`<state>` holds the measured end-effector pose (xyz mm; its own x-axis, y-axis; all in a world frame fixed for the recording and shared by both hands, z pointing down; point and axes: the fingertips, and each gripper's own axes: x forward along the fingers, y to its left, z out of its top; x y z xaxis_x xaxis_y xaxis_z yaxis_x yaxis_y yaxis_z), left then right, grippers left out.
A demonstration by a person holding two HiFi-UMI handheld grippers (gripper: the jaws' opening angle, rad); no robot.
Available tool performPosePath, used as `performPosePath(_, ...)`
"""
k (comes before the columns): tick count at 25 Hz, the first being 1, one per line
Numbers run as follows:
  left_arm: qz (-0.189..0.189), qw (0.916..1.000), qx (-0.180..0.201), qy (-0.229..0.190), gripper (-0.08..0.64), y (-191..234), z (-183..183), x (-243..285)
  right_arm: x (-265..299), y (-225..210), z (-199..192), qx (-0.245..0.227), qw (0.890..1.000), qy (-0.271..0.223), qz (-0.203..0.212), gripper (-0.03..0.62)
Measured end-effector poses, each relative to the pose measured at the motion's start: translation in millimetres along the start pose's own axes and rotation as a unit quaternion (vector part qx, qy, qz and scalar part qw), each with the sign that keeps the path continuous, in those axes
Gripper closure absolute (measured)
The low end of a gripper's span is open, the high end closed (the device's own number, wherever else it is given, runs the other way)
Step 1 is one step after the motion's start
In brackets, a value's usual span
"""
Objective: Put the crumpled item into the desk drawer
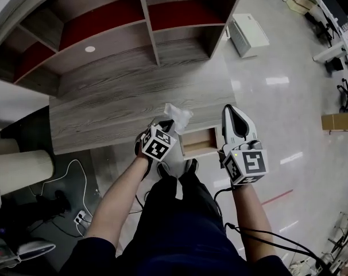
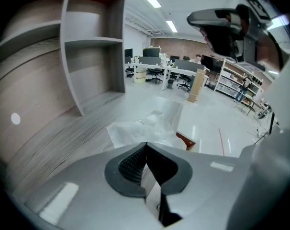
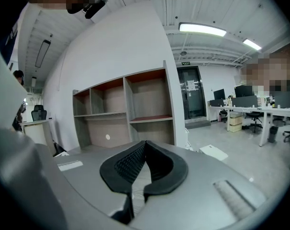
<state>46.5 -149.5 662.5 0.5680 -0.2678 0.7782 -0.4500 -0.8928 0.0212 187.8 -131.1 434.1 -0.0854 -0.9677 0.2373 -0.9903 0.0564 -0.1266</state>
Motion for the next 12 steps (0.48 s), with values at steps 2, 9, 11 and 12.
performPosePath(2, -0.018, 0.9994, 0.031, -0.002, 0.555, -18, 3, 5, -8, -8, -1, 0.002, 1.0, -0.001, -0.009, 0.586)
performPosePath(9, -0.066, 0.9903, 0.122, 0.008, 0.555, -81, 4, 26, -41, -41, -11, 0.015, 0.999, 0.0, -0.048, 0.586)
performPosePath(11, -0.077, 0.9869, 0.142, 0.013, 0.555, -96, 1, 32, -49, -50, -17, 0.018, 0.998, 0.004, -0.058, 0.586)
performPosePath(12, -0.082, 0.985, 0.151, 0.016, 0.555, -103, -1, 35, -52, -54, -21, 0.02, 0.998, 0.007, -0.063, 0.586)
